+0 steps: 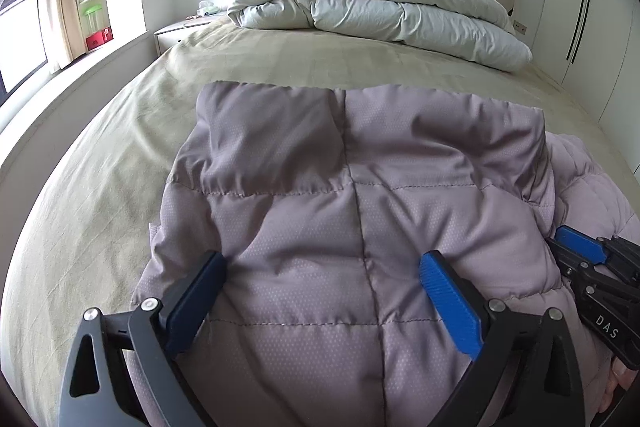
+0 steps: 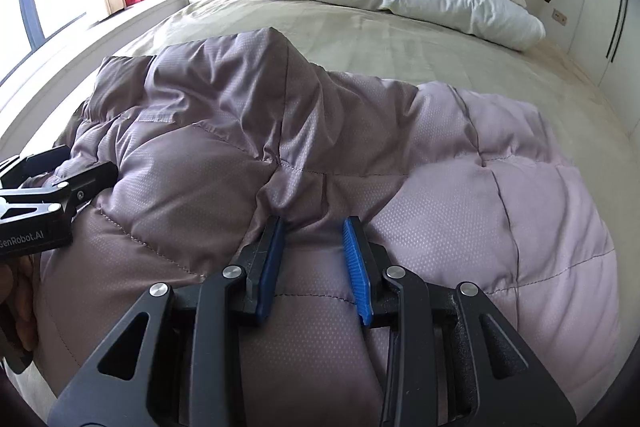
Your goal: Fold large clothes
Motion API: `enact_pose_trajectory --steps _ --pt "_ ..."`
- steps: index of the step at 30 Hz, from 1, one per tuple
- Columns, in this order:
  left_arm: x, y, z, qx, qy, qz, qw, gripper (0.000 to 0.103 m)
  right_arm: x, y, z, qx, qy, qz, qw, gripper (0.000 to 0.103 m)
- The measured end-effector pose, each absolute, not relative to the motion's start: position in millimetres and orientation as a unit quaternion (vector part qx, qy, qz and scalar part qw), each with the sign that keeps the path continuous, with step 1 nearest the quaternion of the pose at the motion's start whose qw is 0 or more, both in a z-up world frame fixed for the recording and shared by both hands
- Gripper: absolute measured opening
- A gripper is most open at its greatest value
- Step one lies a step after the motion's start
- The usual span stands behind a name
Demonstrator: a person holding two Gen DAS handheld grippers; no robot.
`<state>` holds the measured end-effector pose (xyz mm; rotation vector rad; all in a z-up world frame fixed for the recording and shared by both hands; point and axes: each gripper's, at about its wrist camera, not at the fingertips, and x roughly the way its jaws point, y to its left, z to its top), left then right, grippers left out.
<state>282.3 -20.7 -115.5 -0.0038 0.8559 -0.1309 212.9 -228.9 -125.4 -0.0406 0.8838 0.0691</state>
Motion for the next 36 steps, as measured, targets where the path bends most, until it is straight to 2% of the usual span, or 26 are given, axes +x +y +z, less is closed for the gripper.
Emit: enact_pose_trajectory --steps 7,10,14,17,28,30,31,33,36 --pt "287.6 -21.7 -122.8 -0.006 0.425 -0.068 0.903 0.103 217.7 -226.6 -132.7 -0.041 0.421 0.023 0.906 0.030" --pt "288.4 -20.2 -123.5 -0.010 0.425 -0.072 0.902 0.103 211.6 -229.1 -114.2 -0.019 0.426 0.020 0.904 0.031" --pt "288.3 -18.7 -124.3 -0.008 0.424 -0.070 0.903 0.103 182.6 -226.8 -89.1 0.023 0.396 0.043 0.917 0.031" --pt "287.3 -19.3 -124.7 -0.004 0.424 -0.070 0.903 0.103 174.1 -210.6 -108.8 -0.039 0.400 0.044 0.915 0.032" --pt "284.9 -20.2 -120.0 -0.002 0.427 -0.065 0.902 0.103 171.4 -220.5 -119.5 -0.018 0.385 0.063 0.920 0.032" --pt "276.7 -19.2 -108.6 -0.009 0.429 -0.061 0.901 0.098 169.8 -235.6 -102.7 0.019 0.392 0.072 0.917 0.033" --pt "269.2 -19.7 -101.8 -0.013 0.424 -0.059 0.904 0.095 164.6 -245.3 -92.0 0.027 0.378 0.063 0.923 0.035" --pt "253.9 -25.2 -89.0 -0.016 0.409 -0.065 0.910 0.094 152.0 -267.7 -73.5 0.022 0.333 0.015 0.942 0.052" --pt "236.2 -49.0 -77.7 0.008 0.386 -0.083 0.919 0.094 152.5 -307.8 -71.9 0.041 0.331 -0.030 0.942 0.056"
